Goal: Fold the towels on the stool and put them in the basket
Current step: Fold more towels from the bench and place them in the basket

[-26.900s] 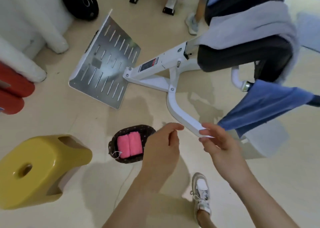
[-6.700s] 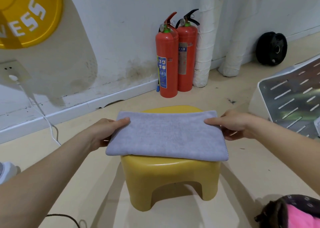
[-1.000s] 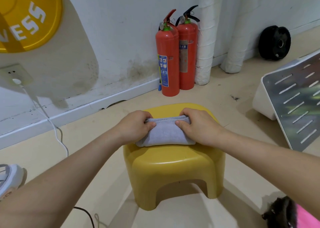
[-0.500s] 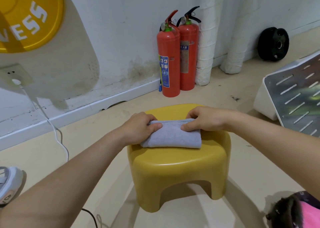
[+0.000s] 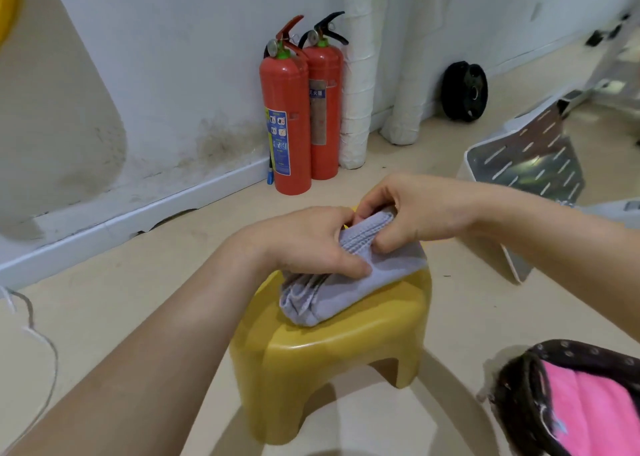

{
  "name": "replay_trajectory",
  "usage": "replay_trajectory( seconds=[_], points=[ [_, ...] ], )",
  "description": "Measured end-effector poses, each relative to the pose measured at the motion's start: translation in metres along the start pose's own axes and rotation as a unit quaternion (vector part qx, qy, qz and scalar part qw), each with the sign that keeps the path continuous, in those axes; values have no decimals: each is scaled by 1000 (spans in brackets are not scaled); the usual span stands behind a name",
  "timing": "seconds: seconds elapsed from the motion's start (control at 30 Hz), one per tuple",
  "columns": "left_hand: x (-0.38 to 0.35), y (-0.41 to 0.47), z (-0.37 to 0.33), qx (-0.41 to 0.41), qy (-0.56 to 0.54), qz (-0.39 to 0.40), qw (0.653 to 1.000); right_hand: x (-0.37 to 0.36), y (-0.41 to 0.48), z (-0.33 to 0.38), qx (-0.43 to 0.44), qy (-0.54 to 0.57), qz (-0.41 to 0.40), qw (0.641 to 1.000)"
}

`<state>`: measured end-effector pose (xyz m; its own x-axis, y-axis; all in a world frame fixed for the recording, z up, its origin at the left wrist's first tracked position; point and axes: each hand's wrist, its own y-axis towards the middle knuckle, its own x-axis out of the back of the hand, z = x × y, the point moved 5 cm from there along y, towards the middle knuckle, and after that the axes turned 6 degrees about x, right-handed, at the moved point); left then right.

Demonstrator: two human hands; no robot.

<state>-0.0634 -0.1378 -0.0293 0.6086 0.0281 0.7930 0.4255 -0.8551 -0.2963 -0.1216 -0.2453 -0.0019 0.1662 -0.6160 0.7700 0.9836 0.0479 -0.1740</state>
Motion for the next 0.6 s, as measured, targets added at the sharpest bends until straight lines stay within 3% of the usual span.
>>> replay_trajectory(
  seconds=[0.13, 0.3, 0.47, 0.6],
  points=[
    [-20, 18, -35, -89, -63, 13, 994, 27, -52, -30, -39, 22, 19, 999],
    [-37, 18, -104, -229, -44, -29, 972, 36, -117, -72, -84, 238, 149, 956],
    [-65, 27, -175, -345, -44, -135, 928, 34, -180, -129, -123, 414, 72, 899],
    [-99, 39, -232, -404, 40, -242, 881, 21, -237, -162, -44, 600, -11, 798]
  ],
)
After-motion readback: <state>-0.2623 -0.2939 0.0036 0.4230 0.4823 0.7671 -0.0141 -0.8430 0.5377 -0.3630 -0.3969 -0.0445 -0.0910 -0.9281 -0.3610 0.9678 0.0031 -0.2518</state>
